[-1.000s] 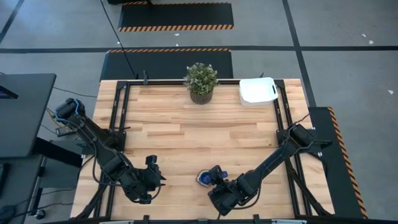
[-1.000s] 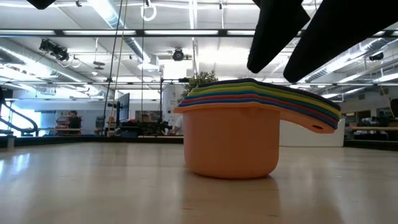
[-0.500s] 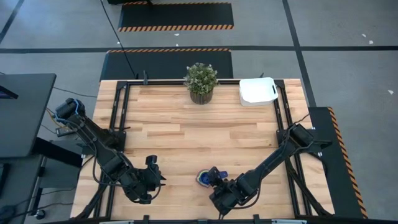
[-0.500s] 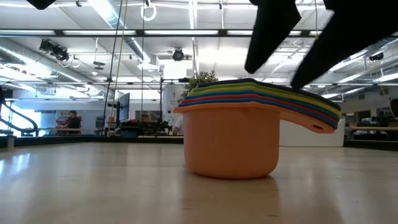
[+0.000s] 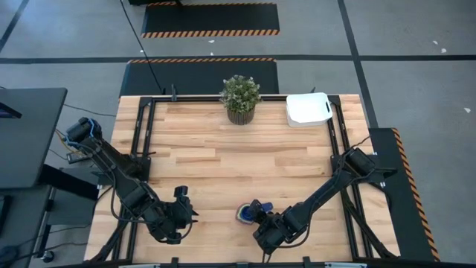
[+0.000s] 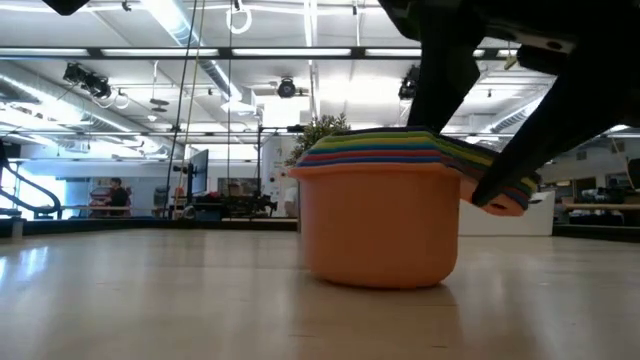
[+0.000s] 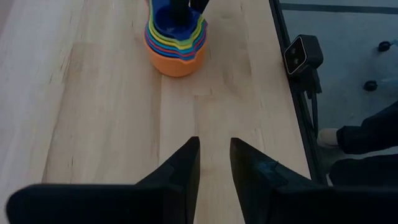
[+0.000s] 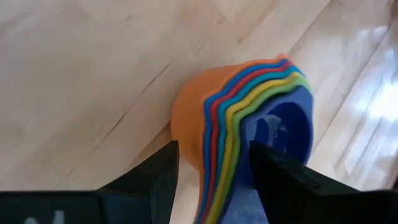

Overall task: Nest measuring cups in basket
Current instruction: Put the stacked measuring cups into the white bin

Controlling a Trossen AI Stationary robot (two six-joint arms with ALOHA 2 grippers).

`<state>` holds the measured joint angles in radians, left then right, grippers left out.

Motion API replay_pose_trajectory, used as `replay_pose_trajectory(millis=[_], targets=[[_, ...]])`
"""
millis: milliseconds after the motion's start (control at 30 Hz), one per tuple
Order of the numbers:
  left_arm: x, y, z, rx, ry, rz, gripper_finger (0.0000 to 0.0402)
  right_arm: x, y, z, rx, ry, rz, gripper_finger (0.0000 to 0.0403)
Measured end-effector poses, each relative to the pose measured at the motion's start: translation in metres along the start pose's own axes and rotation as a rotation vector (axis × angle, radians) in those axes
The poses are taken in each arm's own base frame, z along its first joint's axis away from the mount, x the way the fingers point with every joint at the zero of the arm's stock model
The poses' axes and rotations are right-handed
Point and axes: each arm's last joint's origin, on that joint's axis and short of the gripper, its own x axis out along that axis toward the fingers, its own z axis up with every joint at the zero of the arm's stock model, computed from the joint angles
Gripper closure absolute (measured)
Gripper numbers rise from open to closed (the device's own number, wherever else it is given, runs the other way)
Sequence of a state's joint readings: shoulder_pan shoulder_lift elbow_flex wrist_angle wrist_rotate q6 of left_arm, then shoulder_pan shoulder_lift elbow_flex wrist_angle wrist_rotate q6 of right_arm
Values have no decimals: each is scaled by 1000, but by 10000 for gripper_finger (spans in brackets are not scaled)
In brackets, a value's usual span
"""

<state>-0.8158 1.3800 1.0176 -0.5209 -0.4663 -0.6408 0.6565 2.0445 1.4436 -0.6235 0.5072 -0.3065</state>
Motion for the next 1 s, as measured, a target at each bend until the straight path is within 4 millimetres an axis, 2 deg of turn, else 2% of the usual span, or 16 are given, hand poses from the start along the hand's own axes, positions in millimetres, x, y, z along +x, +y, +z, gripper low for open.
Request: replay_pose_trajectory(millis=[400, 800, 1000], targets=[[0, 0, 0, 0, 0, 0, 306, 11, -7, -6, 30, -9, -12, 212], [0, 0, 0, -1, 0, 0, 306, 14, -14, -5, 59, -41, 21, 297], [0, 0, 0, 0, 0, 0, 306, 14, -14, -4, 38, -48, 24, 309]])
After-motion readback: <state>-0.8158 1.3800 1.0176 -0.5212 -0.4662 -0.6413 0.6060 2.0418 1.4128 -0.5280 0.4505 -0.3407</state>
